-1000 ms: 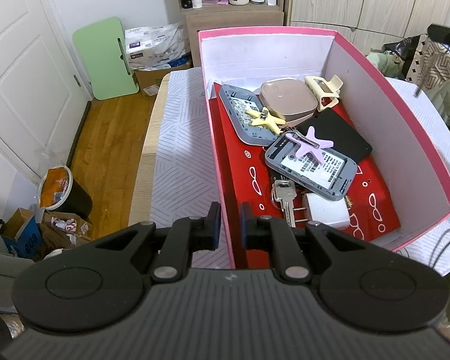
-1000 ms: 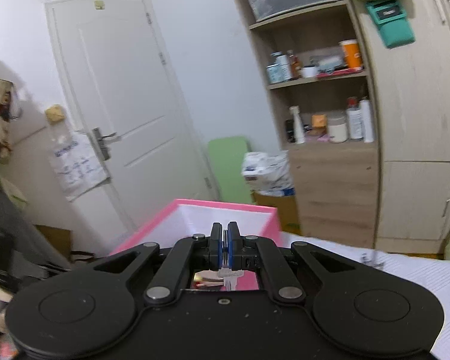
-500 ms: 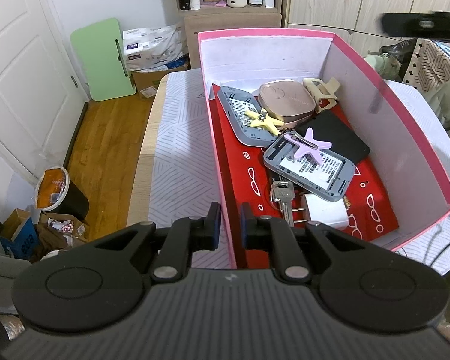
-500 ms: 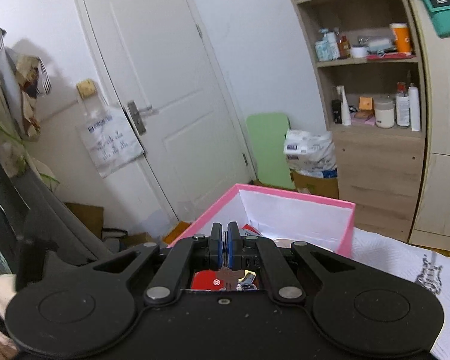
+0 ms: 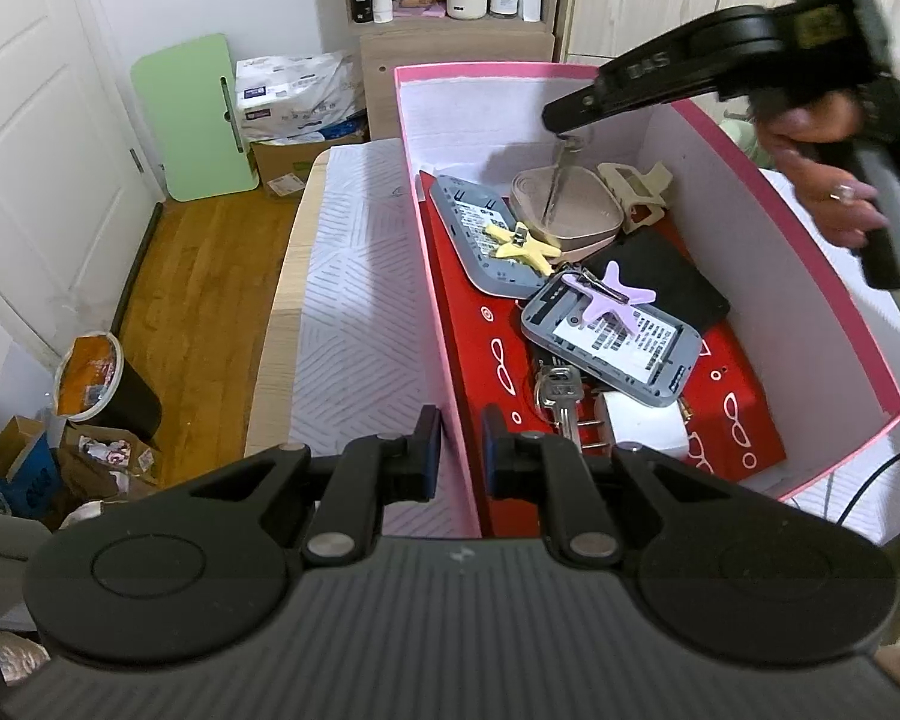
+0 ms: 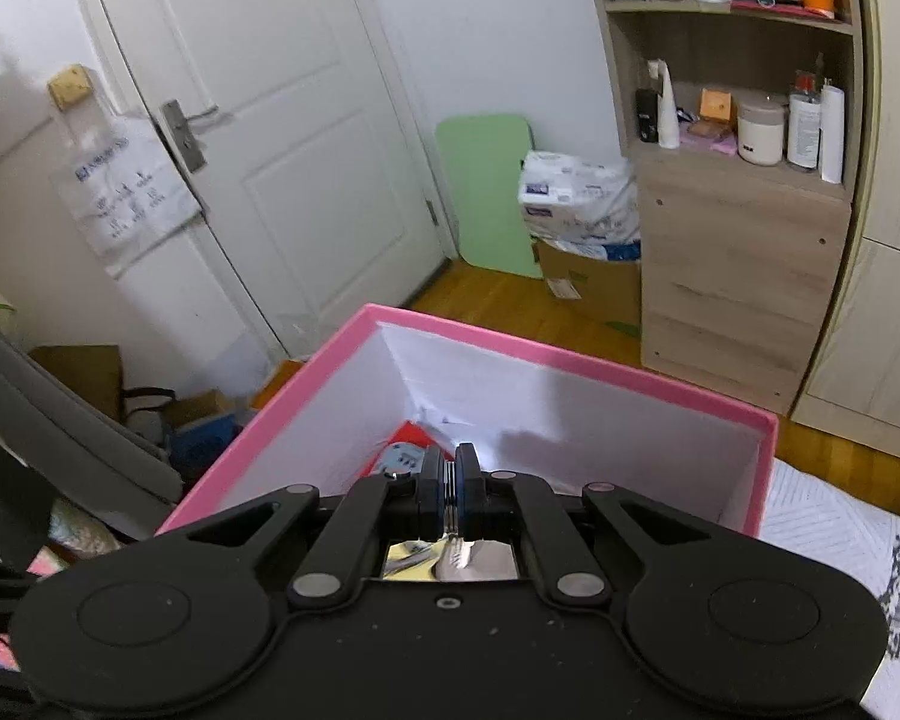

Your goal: Organize rigid objects

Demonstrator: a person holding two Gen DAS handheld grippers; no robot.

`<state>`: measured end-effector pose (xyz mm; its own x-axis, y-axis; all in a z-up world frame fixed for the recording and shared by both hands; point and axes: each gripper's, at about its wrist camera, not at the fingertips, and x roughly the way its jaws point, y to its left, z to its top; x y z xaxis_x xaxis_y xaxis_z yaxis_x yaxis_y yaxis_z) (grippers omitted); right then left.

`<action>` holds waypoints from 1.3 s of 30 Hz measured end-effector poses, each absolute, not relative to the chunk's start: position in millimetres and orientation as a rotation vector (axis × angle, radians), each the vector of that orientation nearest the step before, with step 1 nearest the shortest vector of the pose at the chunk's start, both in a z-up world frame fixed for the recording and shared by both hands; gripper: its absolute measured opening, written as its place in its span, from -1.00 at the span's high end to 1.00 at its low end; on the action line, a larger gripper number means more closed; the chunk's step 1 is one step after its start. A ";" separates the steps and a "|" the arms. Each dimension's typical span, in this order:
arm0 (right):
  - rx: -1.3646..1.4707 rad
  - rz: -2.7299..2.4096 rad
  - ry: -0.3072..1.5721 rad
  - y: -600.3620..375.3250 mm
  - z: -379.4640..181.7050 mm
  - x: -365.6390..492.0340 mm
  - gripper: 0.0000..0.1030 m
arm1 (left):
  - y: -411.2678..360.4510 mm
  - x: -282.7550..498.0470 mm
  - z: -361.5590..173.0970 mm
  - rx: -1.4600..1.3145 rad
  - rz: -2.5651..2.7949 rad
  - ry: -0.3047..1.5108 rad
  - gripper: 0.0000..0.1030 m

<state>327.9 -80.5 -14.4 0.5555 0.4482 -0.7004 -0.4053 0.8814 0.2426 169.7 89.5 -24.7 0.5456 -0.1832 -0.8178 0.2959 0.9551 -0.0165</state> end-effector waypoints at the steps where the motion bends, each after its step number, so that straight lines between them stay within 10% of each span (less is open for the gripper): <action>1: 0.048 0.496 0.847 -80.8 -14.7 331.1 0.90 | 90.5 169.8 -24.7 0.124 -0.287 0.951 0.77; 10: -0.107 0.398 0.869 -72.8 -22.2 334.4 0.87 | 91.7 169.4 -24.7 0.120 -0.296 0.940 0.75; 23: 0.067 0.412 0.680 -121.2 28.6 263.7 0.15 | 91.0 170.8 -24.4 0.105 -0.292 0.943 0.72; 39: 0.055 0.389 0.609 -146.6 22.3 144.6 -0.02 | 87.3 163.1 -21.6 0.129 -0.271 0.950 0.59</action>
<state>144.6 -146.6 22.3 0.7505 0.3716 -0.5464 -0.3394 0.9263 0.1639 163.1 87.3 -21.6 0.5513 -0.1715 -0.8165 0.2846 0.9586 -0.0091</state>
